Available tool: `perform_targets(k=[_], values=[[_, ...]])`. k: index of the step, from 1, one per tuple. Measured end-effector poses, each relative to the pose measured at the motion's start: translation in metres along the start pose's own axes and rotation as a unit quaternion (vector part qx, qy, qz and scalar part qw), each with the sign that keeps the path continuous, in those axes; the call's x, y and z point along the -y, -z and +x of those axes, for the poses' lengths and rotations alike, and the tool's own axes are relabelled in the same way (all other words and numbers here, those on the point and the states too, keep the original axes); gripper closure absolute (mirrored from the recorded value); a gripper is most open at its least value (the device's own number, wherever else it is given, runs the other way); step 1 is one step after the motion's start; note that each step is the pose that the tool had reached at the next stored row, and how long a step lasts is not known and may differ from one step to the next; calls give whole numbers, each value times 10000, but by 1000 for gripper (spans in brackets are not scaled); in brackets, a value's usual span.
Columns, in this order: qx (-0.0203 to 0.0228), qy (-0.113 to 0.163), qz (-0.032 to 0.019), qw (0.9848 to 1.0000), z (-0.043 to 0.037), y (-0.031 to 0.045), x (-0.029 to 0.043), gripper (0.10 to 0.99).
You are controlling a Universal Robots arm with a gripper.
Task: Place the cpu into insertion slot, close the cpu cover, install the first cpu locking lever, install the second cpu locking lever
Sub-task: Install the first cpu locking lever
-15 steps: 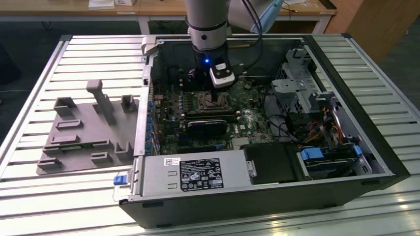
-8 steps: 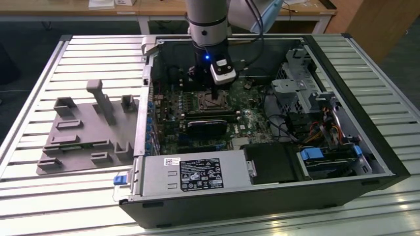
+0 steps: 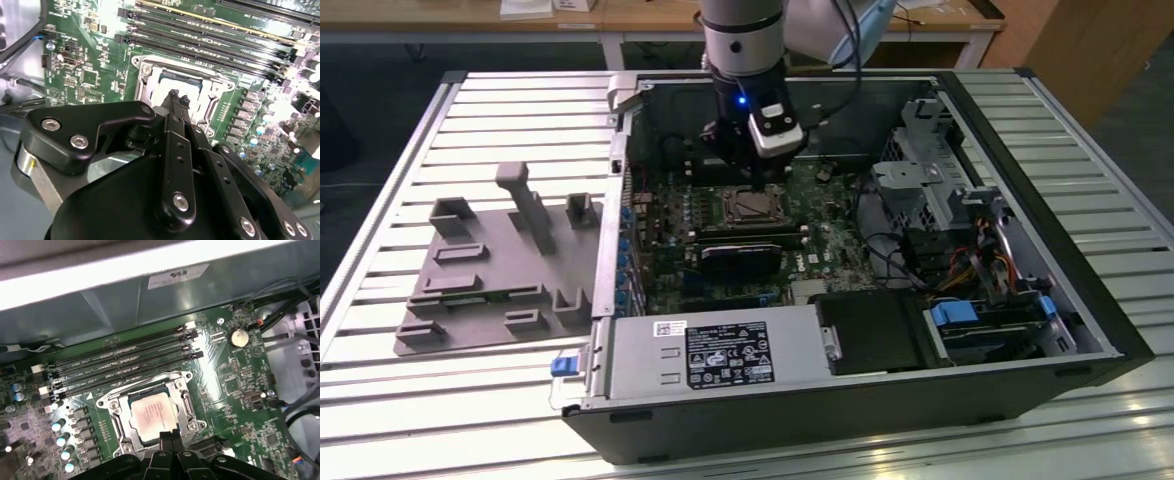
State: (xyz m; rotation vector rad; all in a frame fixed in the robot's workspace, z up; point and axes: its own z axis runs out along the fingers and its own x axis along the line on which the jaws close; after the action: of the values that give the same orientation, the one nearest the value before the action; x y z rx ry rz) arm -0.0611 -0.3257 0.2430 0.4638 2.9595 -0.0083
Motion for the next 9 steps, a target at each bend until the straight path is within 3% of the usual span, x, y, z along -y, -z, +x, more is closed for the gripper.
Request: perform_targets(k=[5,9], values=[[7,10,4,10000,-16,115,-2,984],[8,12,2,10000,-19,136,-2,984]])
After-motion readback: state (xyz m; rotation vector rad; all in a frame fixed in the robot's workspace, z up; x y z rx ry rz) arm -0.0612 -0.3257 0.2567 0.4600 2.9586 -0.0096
